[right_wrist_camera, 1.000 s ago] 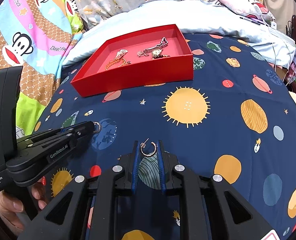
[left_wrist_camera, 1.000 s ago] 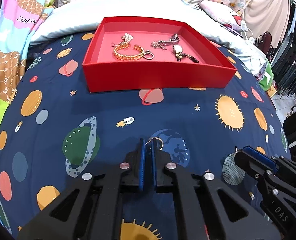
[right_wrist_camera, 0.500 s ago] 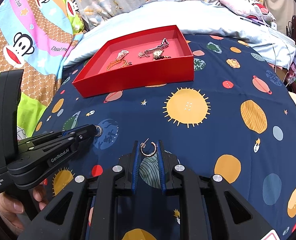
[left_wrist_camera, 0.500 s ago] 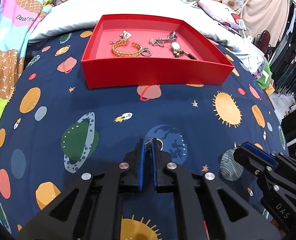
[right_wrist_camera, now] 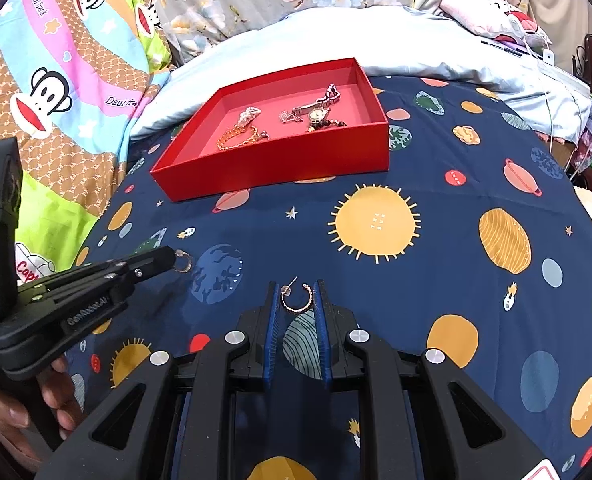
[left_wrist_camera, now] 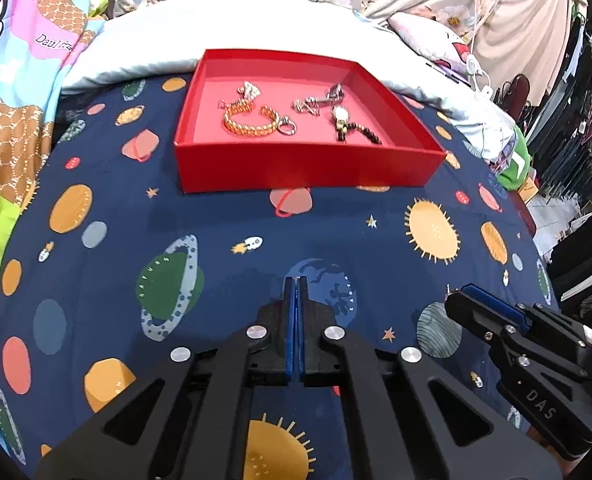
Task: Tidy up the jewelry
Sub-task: 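Carry both earrings into the red tray and open both tools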
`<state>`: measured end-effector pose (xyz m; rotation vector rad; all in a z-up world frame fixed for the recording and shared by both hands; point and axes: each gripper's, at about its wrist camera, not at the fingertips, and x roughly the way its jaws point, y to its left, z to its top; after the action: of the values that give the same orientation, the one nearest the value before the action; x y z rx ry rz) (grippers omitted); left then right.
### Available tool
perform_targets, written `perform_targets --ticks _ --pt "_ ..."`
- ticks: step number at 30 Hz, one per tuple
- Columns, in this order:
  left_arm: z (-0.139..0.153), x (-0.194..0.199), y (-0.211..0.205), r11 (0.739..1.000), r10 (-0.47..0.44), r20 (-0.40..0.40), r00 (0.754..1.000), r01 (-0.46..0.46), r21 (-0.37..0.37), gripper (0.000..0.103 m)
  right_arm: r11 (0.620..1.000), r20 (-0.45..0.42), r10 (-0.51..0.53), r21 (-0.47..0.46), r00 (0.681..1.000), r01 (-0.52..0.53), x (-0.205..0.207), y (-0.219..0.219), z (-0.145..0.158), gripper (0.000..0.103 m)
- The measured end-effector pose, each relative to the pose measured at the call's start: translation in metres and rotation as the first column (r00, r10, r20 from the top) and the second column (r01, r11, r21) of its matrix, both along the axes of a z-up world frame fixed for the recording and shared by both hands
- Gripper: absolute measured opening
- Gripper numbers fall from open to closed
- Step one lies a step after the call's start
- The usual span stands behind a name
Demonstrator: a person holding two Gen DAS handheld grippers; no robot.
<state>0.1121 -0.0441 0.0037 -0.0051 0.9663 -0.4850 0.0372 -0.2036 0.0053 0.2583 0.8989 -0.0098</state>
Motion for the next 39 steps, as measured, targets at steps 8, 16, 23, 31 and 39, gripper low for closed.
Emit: perform_targets --ticks 8,16,23,31,39 --pt "0.042 0.002 0.007 0.999 0.004 0.068 0.998 -0.001 -0.042 0.0 0.999 0.066 0.028 -0.023 0.997 -0.026 0.009 0.003 0.029 0.016" --pt "0.085 0.029 0.002 0.998 0.009 0.161 0.987 0.001 -0.066 0.0 0.996 0.166 0.08 -0.051 0.983 -0.073 0.047 0.002 0.072 0.016" --pt "0.105 0.076 -0.01 0.999 0.029 0.222 0.975 -0.019 -0.05 0.0 0.994 0.216 0.106 -0.061 0.971 -0.095 0.108 -0.006 0.096 0.016" --pt "0.099 0.144 -0.027 0.998 0.052 0.228 0.972 -0.045 -0.037 0.0 0.992 0.195 0.123 -0.048 0.973 -0.115 0.173 -0.011 0.083 0.016" --pt "0.079 0.201 -0.041 0.997 0.072 0.201 0.977 -0.07 -0.019 0.0 0.993 0.148 0.117 -0.032 0.982 -0.114 0.236 -0.019 0.057 0.016"
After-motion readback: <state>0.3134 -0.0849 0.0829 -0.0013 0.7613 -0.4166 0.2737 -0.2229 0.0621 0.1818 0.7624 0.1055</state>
